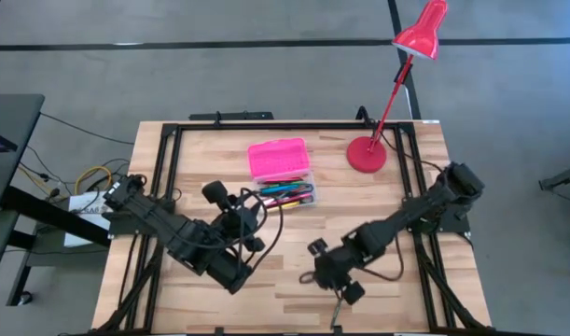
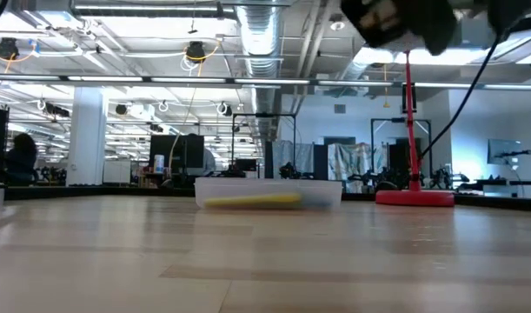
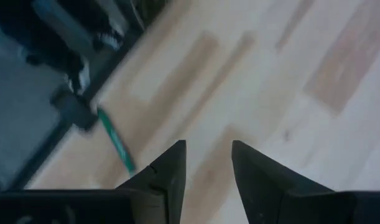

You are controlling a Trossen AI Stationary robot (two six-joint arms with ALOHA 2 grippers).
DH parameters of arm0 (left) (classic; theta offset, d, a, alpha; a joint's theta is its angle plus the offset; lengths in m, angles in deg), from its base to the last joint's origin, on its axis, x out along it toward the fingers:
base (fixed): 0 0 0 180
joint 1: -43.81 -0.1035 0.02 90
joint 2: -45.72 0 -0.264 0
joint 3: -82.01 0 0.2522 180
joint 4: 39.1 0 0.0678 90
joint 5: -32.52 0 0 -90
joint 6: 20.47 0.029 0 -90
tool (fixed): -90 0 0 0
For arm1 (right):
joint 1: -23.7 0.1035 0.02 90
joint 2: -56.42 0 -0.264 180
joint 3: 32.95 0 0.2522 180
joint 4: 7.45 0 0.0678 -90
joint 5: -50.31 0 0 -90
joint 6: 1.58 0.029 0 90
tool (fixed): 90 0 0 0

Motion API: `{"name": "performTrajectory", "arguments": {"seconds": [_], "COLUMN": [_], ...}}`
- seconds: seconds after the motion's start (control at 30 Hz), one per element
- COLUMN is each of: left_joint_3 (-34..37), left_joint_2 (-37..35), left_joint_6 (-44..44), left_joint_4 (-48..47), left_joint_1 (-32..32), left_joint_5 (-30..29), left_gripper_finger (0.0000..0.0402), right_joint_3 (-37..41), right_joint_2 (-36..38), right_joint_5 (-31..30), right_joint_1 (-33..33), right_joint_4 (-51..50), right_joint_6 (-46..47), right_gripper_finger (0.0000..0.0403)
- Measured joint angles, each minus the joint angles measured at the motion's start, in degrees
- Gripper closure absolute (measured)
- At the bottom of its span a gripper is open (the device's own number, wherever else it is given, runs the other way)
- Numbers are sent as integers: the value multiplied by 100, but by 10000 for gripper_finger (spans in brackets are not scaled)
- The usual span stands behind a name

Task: Pick & place school supplies into a supply box
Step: Put the green crayon into the pink supply box

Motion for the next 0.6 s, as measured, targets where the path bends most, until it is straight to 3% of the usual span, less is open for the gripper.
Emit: {"name": "performTrajectory", "arguments": {"seconds": [0.2, 0.6], "left_joint_3": [0, 1], "left_joint_2": [0, 0], "left_joint_6": [251, 375], "left_joint_4": [2, 1], "left_joint_1": [-125, -196], "left_joint_5": [46, 168], "left_gripper_finger": [276, 276], "right_joint_3": [-39, -28], "right_joint_2": [-275, -969], "right_joint_5": [-239, -221], "right_joint_1": [507, 860], "right_joint_4": [759, 1117], "right_joint_6": [88, 584], "right_gripper_finger": [282, 282]}}
